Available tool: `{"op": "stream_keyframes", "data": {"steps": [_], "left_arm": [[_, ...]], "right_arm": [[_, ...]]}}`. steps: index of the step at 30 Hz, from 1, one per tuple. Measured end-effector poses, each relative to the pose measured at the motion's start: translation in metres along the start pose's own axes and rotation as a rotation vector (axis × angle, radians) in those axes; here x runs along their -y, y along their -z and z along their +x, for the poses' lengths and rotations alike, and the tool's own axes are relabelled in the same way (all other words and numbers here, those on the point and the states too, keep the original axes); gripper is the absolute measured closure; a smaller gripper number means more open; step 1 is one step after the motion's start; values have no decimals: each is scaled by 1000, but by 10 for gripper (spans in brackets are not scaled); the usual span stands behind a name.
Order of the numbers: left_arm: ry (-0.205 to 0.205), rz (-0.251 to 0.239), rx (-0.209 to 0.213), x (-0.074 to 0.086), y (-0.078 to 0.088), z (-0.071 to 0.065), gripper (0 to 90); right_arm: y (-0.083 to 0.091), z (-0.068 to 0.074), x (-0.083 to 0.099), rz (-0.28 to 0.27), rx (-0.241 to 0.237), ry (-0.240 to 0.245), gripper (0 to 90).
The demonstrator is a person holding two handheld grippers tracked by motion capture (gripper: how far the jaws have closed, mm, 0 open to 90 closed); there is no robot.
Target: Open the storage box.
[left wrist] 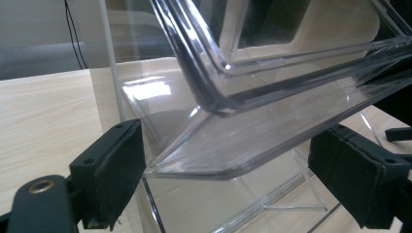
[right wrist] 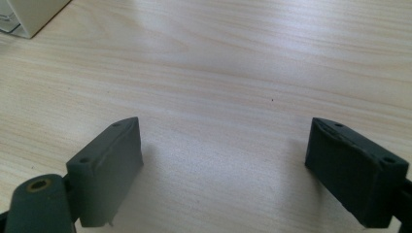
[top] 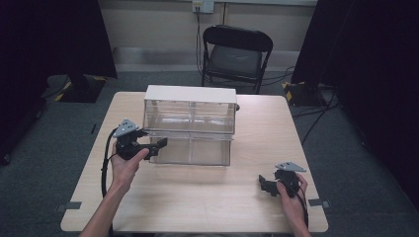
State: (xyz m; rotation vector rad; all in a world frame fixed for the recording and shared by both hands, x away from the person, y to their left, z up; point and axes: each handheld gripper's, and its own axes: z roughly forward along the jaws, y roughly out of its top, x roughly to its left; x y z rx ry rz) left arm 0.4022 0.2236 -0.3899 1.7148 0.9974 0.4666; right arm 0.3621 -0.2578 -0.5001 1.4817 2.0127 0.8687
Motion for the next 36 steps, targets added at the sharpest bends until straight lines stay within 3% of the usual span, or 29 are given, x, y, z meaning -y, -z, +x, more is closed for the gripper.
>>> {"op": "stream_keyframes", "data": {"steps": [36], "left_arm": [[-8, -1, -6, 0, 0, 0, 138]], "right_arm": [[0, 0, 0, 0, 0, 0, 125]]}}
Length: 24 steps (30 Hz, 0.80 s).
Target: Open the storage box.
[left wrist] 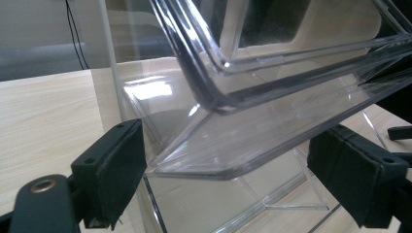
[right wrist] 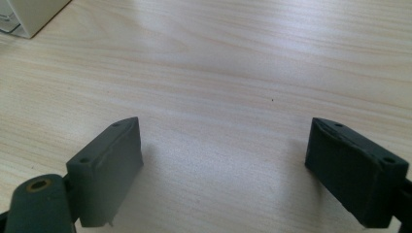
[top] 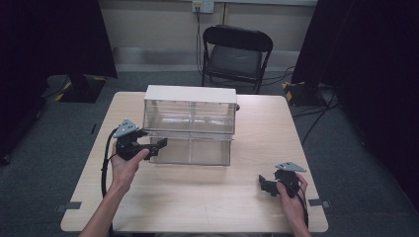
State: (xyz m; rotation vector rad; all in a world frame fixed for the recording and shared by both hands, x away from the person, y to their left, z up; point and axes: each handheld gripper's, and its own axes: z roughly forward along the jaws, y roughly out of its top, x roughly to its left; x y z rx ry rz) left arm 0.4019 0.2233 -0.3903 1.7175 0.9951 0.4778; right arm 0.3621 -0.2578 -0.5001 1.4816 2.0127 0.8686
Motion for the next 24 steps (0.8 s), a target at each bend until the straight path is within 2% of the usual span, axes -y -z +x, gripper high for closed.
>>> {"op": "stream_keyframes", "data": {"steps": [24], "left_arm": [[4, 1, 0, 0, 0, 0, 146]], "right_arm": [[0, 0, 0, 0, 0, 0, 125]]}}
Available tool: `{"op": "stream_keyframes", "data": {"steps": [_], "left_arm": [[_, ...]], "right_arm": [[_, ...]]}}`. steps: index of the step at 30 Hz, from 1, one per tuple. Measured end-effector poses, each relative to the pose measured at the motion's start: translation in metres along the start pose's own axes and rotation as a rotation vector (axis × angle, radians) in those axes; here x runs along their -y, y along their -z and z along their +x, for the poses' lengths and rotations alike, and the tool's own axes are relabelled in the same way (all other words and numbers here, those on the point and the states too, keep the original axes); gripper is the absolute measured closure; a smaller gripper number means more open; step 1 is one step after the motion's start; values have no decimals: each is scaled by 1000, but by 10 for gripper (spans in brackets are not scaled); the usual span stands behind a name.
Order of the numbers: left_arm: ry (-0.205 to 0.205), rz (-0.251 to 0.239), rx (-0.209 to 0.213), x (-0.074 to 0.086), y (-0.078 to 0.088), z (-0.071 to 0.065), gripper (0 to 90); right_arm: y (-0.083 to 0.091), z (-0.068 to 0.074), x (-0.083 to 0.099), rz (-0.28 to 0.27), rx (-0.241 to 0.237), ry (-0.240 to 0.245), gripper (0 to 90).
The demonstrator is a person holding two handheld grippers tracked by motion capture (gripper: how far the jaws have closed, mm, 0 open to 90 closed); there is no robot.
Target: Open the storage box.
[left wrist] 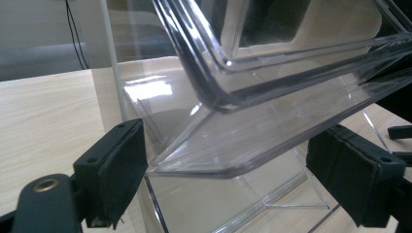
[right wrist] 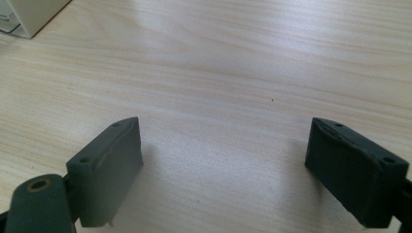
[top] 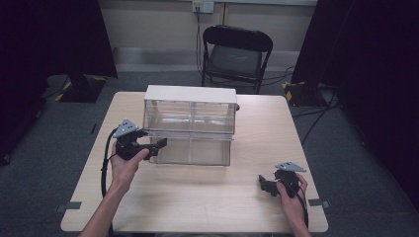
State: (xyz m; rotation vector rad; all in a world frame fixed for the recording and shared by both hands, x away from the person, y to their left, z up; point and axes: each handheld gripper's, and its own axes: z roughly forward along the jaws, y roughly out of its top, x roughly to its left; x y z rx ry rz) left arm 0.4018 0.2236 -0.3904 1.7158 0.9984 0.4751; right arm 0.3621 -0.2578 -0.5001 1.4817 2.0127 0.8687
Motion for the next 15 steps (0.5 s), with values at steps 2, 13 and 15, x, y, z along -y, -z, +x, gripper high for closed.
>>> {"op": "stream_keyframes", "data": {"steps": [2, 13, 15], "left_arm": [[-2, 0, 0, 0, 0, 0, 146], [-7, 4, 3, 0, 0, 1, 146], [-10, 8, 0, 0, -1, 1, 145]], "right_arm": [[0, 0, 0, 0, 0, 0, 125], [0, 0, 0, 0, 0, 0, 126], [0, 0, 0, 0, -1, 0, 125]]}}
